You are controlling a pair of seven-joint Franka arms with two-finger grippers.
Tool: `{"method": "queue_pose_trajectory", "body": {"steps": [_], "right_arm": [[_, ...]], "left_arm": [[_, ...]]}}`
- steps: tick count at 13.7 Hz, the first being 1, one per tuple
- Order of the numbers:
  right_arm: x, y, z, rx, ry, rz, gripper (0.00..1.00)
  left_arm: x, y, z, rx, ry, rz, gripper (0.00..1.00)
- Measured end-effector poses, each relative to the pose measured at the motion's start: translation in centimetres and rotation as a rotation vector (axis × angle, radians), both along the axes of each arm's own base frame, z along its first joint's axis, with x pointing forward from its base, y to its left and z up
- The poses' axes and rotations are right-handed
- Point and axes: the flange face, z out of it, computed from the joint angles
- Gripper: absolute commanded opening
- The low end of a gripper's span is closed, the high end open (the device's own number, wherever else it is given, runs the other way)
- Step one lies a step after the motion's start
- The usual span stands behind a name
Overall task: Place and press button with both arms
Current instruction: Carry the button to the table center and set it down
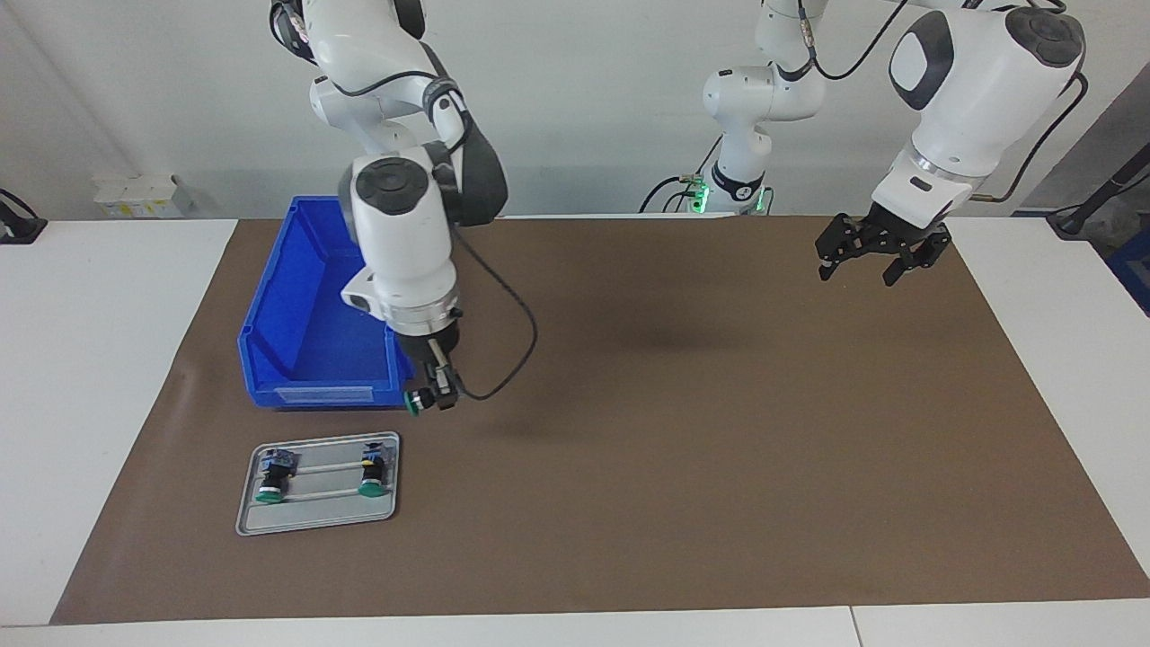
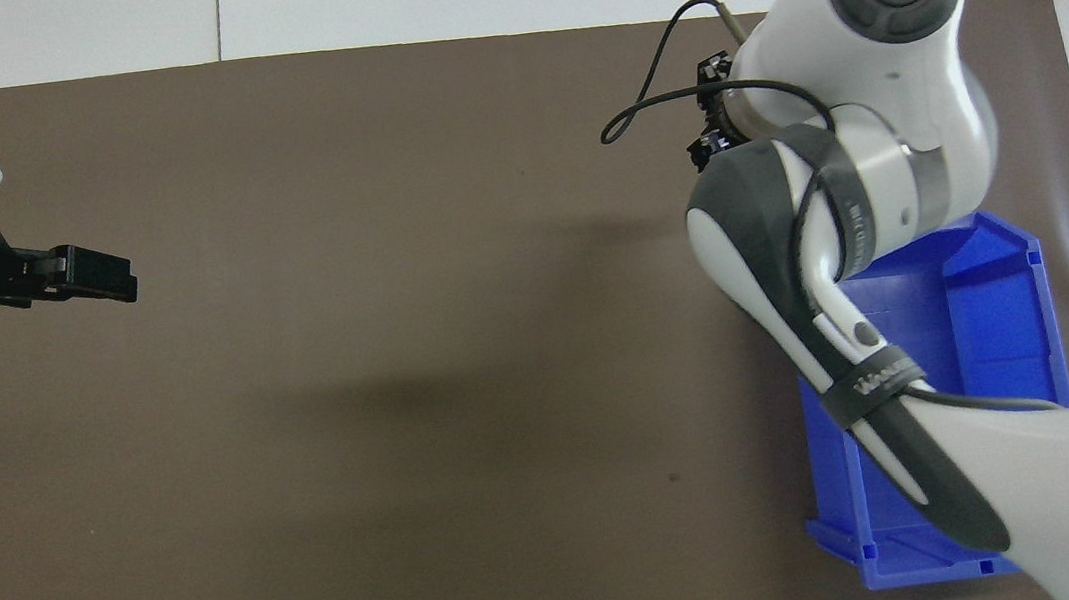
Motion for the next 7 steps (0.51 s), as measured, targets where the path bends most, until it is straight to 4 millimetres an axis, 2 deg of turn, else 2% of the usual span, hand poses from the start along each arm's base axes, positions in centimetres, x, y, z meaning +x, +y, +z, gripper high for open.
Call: {"method": "queue_pose_trajectory", "body": {"steps": [2,4,5,7], "right_arm": [[-2.2,5.3,-1.1,0.001,0.002,-0.072,0.00],[-4.0,9.4,-2.1,0.014,-0.004,-0.114,0.00],[-5.1,11.5,-3.1,0.011,0.005,-0.120,0.00],[-7.2,16.1,-6.3,0.008,0.015,-0.107,0.00]], "left_arm": [[0.0,0.0,0.0,0.000,0.000,0.000,1.00],[0.0,0.0,0.0,0.000,0.000,0.000,1.00],[0.0,0.0,0.0,0.000,0.000,0.000,1.00],[0.0,0.0,0.0,0.000,0.000,0.000,1.00]]}}
